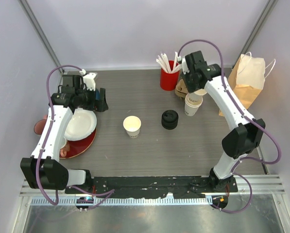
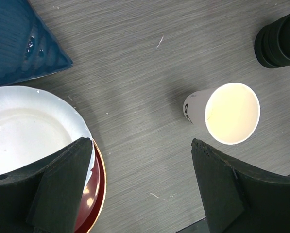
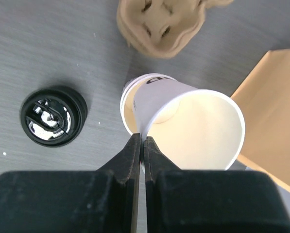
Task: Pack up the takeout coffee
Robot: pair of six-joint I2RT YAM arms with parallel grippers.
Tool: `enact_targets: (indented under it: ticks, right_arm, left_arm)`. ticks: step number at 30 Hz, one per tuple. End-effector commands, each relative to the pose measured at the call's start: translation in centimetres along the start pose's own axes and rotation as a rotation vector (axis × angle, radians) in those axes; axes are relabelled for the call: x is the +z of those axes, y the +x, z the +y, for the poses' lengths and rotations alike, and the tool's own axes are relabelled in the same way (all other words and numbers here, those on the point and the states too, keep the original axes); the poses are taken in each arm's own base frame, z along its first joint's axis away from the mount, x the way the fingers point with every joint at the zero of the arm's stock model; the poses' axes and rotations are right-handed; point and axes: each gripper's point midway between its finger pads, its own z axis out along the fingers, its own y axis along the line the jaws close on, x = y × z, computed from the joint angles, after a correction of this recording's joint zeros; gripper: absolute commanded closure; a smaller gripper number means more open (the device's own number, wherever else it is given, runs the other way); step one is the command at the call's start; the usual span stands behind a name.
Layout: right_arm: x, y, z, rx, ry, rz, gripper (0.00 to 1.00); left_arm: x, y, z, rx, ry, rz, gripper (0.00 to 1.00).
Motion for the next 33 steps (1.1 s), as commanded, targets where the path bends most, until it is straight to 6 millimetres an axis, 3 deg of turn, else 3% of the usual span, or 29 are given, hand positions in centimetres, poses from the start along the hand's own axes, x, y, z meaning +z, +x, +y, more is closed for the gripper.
enact_targets:
  ticks: [1, 4, 6, 7, 8, 9, 10, 12, 16, 19, 26, 33]
  right_arm:
    - [-9.4, -5.6, -2.7, 0.031, 0.041, -0.272, 0.99]
    - [-13.2, -8.1, -0.6, 0.003, -0.04, -0.419, 0.99]
    - [-14.2, -8.1, 4.3, -0.117, -0.16, -0.464, 0.99]
    - [-15.7, -8.2, 6.6, -0.181, -0.23, -0.521, 0.99]
    - [-15.0, -6.3, 10.9, -0.326, -0.31, -0.498, 0.99]
    - [-15.2, -5.3, 13.3, -0.394, -0.382, -0.506, 0.99]
    - [-15.2, -4.8, 14.8, -0.428, -0.411, -0.526, 0.99]
    - [-13.6, -1.8, 17.5, -0.498, -0.462, -0.47, 0.99]
    - [-9.9, 1.9, 19.6, -0.505, -0.503, -0.331, 0.99]
    - [-8.0, 3.6, 21.8, -0.534, -0.523, -0.292, 0.99]
    - [-5.2, 4.8, 24.6, -0.569, -0.535, -0.264, 0.99]
    - [-2.3, 7.1, 25.0, -0.625, -0.473, -0.153, 0.99]
  left_arm:
    - [-0.8, -0.6, -0.7, 0.009, 0.025, -0.036, 0.12]
    - [-0.8, -0.5, -0.7, 0.009, 0.028, -0.036, 0.12]
    - [-0.8, -0.4, -0.7, 0.01, 0.028, -0.035, 0.12]
    - [-0.8, -0.4, -0.7, 0.012, 0.028, -0.036, 0.12]
    - [-0.9, -0.3, -0.7, 0.012, 0.025, -0.032, 0.12]
    - [-0.9, -0.3, -0.7, 0.015, 0.025, -0.035, 0.12]
    - [-0.9, -0.3, -0.8, 0.014, 0.027, -0.033, 0.12]
    - [-1.1, -0.2, -0.8, 0.016, 0.028, -0.035, 0.12]
    - [-1.1, -0.2, -0.9, 0.015, 0.031, -0.035, 0.12]
    - [-1.1, -0.2, -1.0, 0.01, 0.034, -0.035, 0.12]
    - [-1.5, -0.1, -1.0, 0.017, 0.031, -0.041, 0.12]
    - [-1.6, 0.2, -1.0, 0.024, 0.024, -0.041, 0.12]
